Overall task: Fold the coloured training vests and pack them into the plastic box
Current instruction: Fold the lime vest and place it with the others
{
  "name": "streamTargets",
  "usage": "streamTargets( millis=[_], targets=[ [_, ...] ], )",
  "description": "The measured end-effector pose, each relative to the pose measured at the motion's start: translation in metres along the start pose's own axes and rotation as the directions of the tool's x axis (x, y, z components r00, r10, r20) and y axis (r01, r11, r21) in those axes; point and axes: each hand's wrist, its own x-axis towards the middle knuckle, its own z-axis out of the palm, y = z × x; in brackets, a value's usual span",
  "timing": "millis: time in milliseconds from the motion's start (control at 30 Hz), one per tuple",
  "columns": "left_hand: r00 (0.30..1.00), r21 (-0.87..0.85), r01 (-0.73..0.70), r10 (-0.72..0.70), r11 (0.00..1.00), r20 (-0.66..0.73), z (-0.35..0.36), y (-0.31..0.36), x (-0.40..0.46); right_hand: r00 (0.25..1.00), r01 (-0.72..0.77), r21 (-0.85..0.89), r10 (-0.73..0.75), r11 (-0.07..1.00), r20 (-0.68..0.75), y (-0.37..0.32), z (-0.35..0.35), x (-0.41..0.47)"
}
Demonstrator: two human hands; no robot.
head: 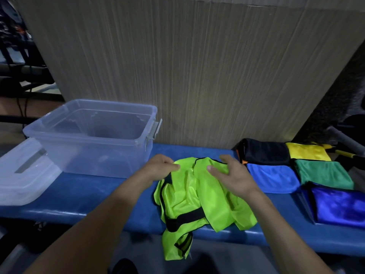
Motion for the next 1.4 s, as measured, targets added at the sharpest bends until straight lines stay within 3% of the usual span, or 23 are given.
streamTargets(
  millis=[100, 167, 267, 367, 500, 600, 667, 767, 867, 967, 1100, 1267, 1400],
  targets=[
    [0.994, -0.33, -0.113, 0.107, 0.937, -0.036, 0.001, 0.016, -0.01, 0.999, -0.002, -0.179, 0.011, 0.984, 0.048, -0.004, 0.023, 0.004],
    [0.974, -0.497, -0.225, 0.213, 0.838, -0.081, -0.002, 0.029, -0.018, 0.993, 0.112, -0.196, -0.105, 0.974, 0.046, -0.005, 0.027, 0.004],
    [0.934, -0.598, -0.346, 0.329, 0.723, -0.143, -0.007, 0.045, -0.031, 0.976, 0.215, 0.3, -0.215, 0.929, -0.033, -0.016, 0.006, 0.002],
    [0.937, -0.669, -0.285, 0.348, 0.686, -0.043, -0.01, 0.051, -0.04, 0.989, 0.126, 0.75, -0.142, 0.65, -0.042, -0.03, -0.027, -0.007],
    [0.903, -0.763, -0.069, 0.365, 0.643, 0.227, -0.011, 0.045, -0.041, 0.993, -0.059, 0.946, -0.081, 0.319, 0.09, -0.024, -0.04, -0.013],
    [0.891, -0.717, -0.071, 0.367, 0.693, 0.266, -0.007, 0.044, -0.043, 0.974, -0.168, 0.964, -0.12, 0.206, 0.195, -0.024, -0.044, -0.019],
    [0.922, -0.67, -0.125, 0.335, 0.732, 0.194, -0.003, 0.045, -0.045, 0.982, -0.144, 0.961, -0.087, 0.237, 0.169, -0.026, -0.044, -0.02],
    [0.928, -0.61, -0.212, 0.352, 0.764, 0.118, 0.005, 0.047, -0.048, 0.996, -0.09, 0.926, 0.012, 0.368, 0.092, -0.021, -0.032, -0.013],
    [0.904, -0.635, -0.13, 0.354, 0.761, 0.239, 0.014, 0.052, -0.054, 0.979, -0.117, 0.917, -0.111, 0.381, 0.171, -0.029, -0.02, -0.017],
    [0.89, -0.573, -0.145, 0.359, 0.806, 0.28, 0.014, 0.051, -0.054, 0.93, -0.22, 0.918, -0.212, 0.331, 0.3, -0.032, -0.015, -0.022],
    [0.878, -0.464, -0.228, 0.386, 0.856, 0.281, 0.013, 0.047, -0.056, 0.965, 0.033, 0.851, -0.238, 0.524, 0.109, -0.033, -0.015, -0.021],
    [0.863, -0.477, -0.299, 0.448, 0.826, 0.235, 0.015, 0.051, -0.058, 0.941, 0.267, 0.77, -0.328, 0.58, -0.079, -0.031, -0.018, -0.024],
    [0.856, -0.485, -0.374, 0.495, 0.791, 0.147, 0.013, 0.058, -0.059, 0.916, 0.363, 0.681, -0.377, 0.636, -0.136, -0.028, -0.023, -0.026]
  ],
)
